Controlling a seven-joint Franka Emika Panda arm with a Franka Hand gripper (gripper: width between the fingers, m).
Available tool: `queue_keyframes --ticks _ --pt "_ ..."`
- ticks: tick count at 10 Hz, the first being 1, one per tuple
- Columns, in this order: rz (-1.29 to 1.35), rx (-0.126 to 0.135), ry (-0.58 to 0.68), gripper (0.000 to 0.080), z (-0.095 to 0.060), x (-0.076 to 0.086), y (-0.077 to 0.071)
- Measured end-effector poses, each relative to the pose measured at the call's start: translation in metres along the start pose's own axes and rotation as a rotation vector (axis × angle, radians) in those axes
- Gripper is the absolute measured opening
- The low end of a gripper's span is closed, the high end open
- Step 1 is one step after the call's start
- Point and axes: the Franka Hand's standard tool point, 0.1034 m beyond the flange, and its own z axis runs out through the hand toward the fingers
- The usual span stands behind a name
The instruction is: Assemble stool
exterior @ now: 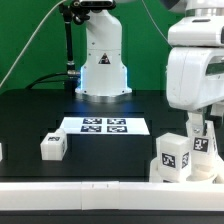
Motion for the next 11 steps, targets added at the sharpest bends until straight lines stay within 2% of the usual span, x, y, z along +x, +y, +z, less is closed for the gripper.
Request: queue_keyframes --ticks 1,2,4,7,11 --pt "0.007 -0.001 0.002 0.0404 -0.0005 0.0003 0.0005" --pt "0.031 -0.002 0.002 0.0336 -0.0005 0.0004 0.0006" --pt "0.039 -0.001 0.003 0.0336 -0.0005 0.0003 0.0008" --pt "0.467 0.034 0.022 0.0336 0.0004 -0.0026 0.0046" --pt "0.755 0.037 0.018 0.0337 0.0005 -0.0021 0.0050"
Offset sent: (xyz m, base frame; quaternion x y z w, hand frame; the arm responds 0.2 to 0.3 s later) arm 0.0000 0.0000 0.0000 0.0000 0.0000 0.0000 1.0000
